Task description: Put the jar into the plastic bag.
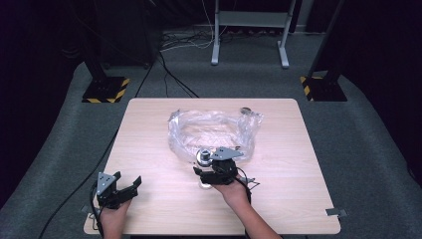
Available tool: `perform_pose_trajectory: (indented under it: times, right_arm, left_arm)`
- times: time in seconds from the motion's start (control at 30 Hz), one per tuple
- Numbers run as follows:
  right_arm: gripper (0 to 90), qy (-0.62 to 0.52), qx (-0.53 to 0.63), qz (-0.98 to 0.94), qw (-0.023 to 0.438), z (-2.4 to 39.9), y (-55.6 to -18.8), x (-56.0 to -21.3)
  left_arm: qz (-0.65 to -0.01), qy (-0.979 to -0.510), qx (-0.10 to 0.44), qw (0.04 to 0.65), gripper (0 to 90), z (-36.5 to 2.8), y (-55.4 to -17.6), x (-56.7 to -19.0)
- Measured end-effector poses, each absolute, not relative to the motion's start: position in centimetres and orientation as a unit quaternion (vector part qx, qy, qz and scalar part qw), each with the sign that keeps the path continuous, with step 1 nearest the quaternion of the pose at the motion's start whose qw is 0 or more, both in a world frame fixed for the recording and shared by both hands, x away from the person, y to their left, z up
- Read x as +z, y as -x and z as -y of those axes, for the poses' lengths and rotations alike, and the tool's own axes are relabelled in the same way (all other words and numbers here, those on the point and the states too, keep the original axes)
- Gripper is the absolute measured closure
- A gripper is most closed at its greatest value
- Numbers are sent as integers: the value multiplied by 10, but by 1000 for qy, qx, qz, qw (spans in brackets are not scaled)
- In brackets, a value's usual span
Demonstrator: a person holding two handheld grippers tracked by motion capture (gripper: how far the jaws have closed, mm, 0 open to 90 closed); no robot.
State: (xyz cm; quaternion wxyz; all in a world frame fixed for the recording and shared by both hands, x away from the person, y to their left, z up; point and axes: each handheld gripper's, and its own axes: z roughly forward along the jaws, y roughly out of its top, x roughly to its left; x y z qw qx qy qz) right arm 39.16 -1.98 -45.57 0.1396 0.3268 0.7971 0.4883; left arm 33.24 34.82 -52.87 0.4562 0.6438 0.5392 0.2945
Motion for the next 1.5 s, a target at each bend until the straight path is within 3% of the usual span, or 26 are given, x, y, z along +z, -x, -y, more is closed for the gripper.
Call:
perform_pose_trajectory:
  times: [0.77,1.5]
  right_arm:
    - [297,-311,490,-803,138,22,-389,-428]
    - [300,-304,508,-794,137,21,-405,-372]
  left_arm:
    - [-540,-643,294,457,131,-349,-332,-529]
    - [-540,-643,294,457,131,-349,-332,-529]
